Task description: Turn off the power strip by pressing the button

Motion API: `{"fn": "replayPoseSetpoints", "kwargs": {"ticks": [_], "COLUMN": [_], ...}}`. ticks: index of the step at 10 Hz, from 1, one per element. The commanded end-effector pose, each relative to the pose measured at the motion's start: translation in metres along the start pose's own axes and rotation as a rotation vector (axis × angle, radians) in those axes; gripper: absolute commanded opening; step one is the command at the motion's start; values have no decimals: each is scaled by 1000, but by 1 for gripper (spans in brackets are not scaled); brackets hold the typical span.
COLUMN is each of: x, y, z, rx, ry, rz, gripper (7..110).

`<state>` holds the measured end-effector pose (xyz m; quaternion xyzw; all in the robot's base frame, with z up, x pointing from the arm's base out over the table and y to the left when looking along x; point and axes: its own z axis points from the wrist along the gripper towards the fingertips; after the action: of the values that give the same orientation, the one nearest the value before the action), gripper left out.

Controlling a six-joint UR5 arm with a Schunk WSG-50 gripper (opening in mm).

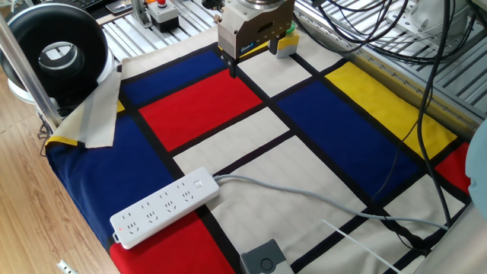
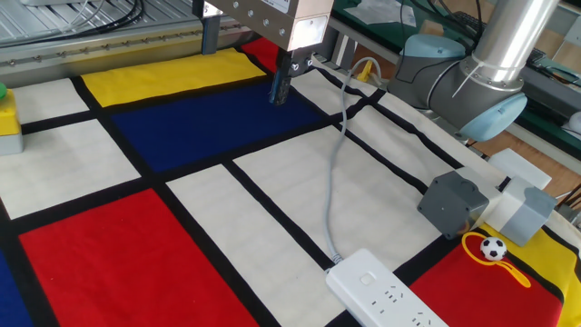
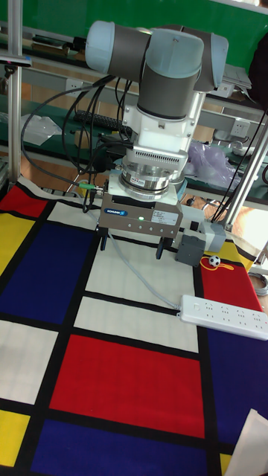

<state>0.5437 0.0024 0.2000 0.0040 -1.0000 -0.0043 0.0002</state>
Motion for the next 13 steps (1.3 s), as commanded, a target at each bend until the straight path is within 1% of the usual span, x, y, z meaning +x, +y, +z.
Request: {"fn": "replayPoseSetpoints", "kwargs": {"ticks": [1,2,11,13], "x": [63,63,63,63], "y": [13,14,16,18], "z": [-8,-8,-5,-4], "rx": [-35,-38,-34,-40], "ry": [257,257,255,256], "rz": [88,87,95,94], "gripper": [107,7,7,7]}}
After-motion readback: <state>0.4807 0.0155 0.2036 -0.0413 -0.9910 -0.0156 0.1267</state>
